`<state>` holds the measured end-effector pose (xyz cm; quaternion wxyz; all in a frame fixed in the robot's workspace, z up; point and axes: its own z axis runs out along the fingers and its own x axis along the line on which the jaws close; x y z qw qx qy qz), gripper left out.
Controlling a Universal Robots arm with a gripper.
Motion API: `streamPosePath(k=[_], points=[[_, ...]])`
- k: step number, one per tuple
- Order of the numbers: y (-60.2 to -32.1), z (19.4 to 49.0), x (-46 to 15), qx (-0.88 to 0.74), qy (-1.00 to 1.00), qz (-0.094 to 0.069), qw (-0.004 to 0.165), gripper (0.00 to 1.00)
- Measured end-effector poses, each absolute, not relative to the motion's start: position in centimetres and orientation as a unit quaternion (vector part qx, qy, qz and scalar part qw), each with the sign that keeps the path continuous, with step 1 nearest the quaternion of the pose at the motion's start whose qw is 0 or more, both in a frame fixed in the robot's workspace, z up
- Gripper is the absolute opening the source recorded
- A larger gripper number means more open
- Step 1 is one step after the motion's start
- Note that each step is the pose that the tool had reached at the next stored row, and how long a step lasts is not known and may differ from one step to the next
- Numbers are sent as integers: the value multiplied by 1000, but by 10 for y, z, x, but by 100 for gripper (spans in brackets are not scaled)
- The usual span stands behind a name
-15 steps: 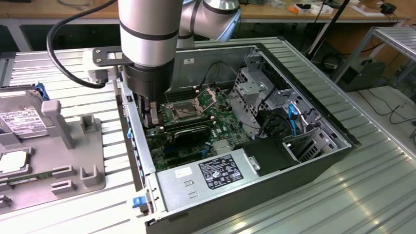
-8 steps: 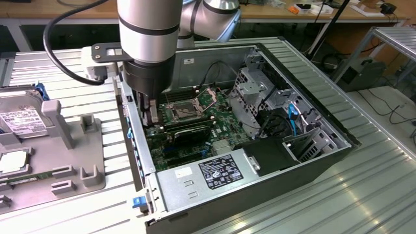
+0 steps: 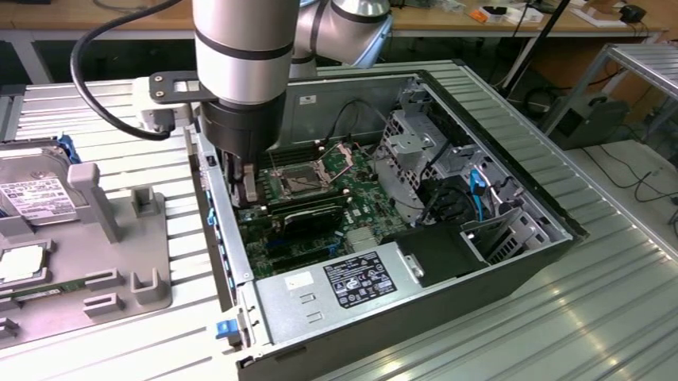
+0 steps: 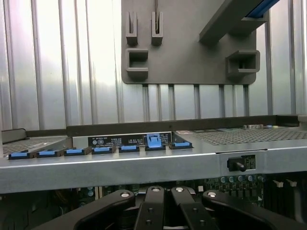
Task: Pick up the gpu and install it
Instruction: 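Press down on the gpu until it lock into place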
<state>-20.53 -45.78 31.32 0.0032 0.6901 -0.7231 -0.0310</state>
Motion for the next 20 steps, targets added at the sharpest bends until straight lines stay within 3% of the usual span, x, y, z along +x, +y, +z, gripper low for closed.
streamPosePath(k=[20], points=[[-458,308,-189,690,-723,-31,3,10]])
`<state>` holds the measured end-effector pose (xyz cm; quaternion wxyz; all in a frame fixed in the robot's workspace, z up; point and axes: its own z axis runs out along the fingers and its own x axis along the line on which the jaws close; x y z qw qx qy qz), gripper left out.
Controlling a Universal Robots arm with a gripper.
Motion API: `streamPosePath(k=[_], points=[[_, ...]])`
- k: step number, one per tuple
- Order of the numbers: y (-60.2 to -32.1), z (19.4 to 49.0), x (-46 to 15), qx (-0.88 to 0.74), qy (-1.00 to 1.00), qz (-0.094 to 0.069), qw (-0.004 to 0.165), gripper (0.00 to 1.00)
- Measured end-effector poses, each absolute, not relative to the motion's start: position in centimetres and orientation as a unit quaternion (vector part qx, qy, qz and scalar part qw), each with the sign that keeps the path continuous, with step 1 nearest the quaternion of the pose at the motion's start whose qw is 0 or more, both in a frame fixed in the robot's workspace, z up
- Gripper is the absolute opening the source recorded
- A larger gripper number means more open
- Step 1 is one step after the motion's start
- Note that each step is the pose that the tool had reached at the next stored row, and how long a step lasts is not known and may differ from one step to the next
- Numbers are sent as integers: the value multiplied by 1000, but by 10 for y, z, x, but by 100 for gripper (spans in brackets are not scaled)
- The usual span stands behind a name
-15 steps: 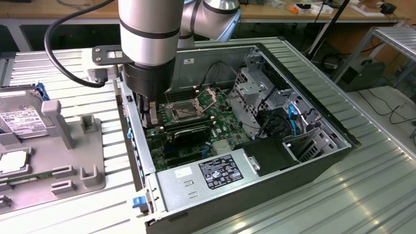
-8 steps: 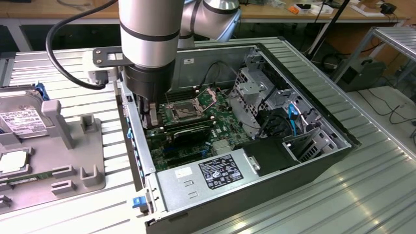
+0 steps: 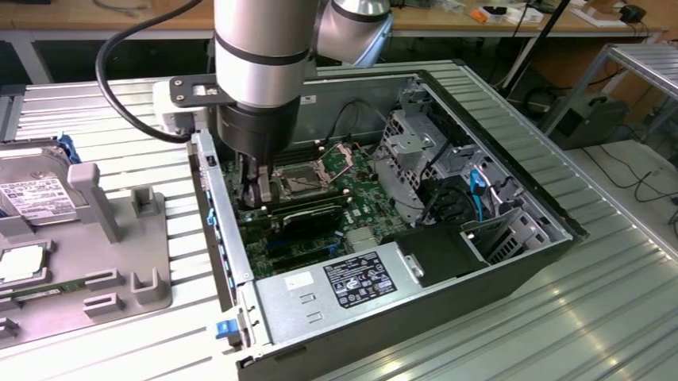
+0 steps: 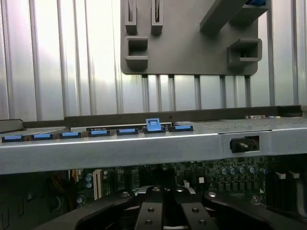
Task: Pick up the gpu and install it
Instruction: 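Press down on the gpu until it lock into place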
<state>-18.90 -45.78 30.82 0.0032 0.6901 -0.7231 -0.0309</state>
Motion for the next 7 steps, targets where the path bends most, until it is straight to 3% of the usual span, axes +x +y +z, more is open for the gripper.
streamPosePath(k=[7], points=[[-458,308,-186,690,-723,-31,3,10]])
